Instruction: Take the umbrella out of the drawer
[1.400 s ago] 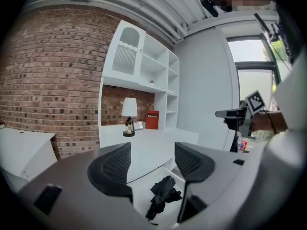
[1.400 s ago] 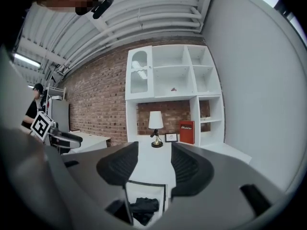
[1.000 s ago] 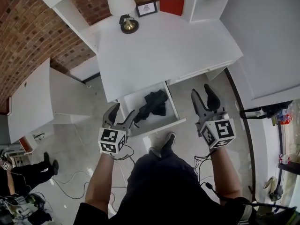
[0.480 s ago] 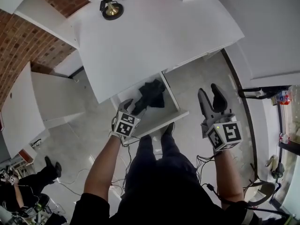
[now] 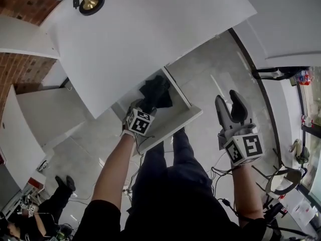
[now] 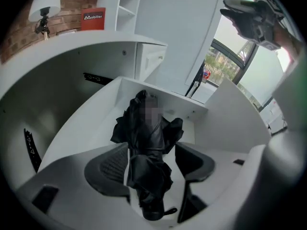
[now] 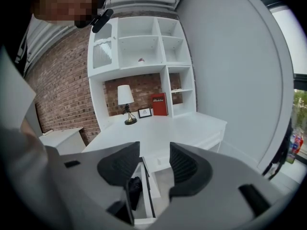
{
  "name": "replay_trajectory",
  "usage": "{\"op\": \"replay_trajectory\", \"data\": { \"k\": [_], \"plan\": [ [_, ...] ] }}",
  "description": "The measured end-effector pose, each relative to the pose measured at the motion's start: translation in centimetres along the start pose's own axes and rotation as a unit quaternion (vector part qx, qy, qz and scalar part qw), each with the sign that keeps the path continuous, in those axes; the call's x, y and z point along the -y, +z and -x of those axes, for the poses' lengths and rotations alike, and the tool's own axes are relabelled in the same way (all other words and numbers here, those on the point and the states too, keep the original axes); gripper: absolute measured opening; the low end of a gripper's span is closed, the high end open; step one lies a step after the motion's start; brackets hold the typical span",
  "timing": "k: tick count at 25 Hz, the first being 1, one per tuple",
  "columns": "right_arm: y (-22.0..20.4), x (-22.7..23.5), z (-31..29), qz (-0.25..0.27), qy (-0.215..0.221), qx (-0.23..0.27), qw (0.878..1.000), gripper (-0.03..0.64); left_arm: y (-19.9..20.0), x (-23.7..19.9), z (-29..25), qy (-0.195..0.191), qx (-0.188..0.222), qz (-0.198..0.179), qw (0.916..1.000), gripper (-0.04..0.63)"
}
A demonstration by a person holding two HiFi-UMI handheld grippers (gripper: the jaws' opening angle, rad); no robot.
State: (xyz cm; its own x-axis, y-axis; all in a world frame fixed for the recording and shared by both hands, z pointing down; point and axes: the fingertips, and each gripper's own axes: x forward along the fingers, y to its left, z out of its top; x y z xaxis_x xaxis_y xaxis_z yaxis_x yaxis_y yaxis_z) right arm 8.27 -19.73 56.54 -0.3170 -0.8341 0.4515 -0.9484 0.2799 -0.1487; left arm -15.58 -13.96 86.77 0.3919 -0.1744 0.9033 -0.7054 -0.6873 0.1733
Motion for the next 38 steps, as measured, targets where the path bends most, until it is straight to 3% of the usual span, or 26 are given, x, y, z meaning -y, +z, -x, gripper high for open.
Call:
{"op": "replay_trajectory", "data": {
  "k": [6,11,19,27,38],
  "plan": [
    [-2.3,1.5,-0.5,-0.002,-0.014,-0.024,1.000,0.189,-1.1,-1.0,-4.5,0.000,-0.044,-0.019,0.9989,0.290],
    [-2.8,1.9,-0.8,-0.002,-0.016,-0.031,0.999,0.181,-2.2,-0.5,-6.3,-0.038,-0.070,0.012,0.9968,0.296],
    [-2.7,1.9,-0.1,-0.005,-0.013,-0.028,1.000,0.170,-2.7,0.1,-6.0,-0.017,-0.082,0.005,0.9964,0.267],
    [-2.5,2.3,1.4,-0.007,-0.013,-0.017,1.000,0.159,-2.6,1.7,-3.1,-0.042,-0.060,-0.001,0.9973,0.255],
    [2.2,1.0,3.5,0.012,0.002,0.028,1.000,0.152,0.5,3.1,4.8,-0.023,0.007,-0.002,0.9997,0.255]
  ]
}}
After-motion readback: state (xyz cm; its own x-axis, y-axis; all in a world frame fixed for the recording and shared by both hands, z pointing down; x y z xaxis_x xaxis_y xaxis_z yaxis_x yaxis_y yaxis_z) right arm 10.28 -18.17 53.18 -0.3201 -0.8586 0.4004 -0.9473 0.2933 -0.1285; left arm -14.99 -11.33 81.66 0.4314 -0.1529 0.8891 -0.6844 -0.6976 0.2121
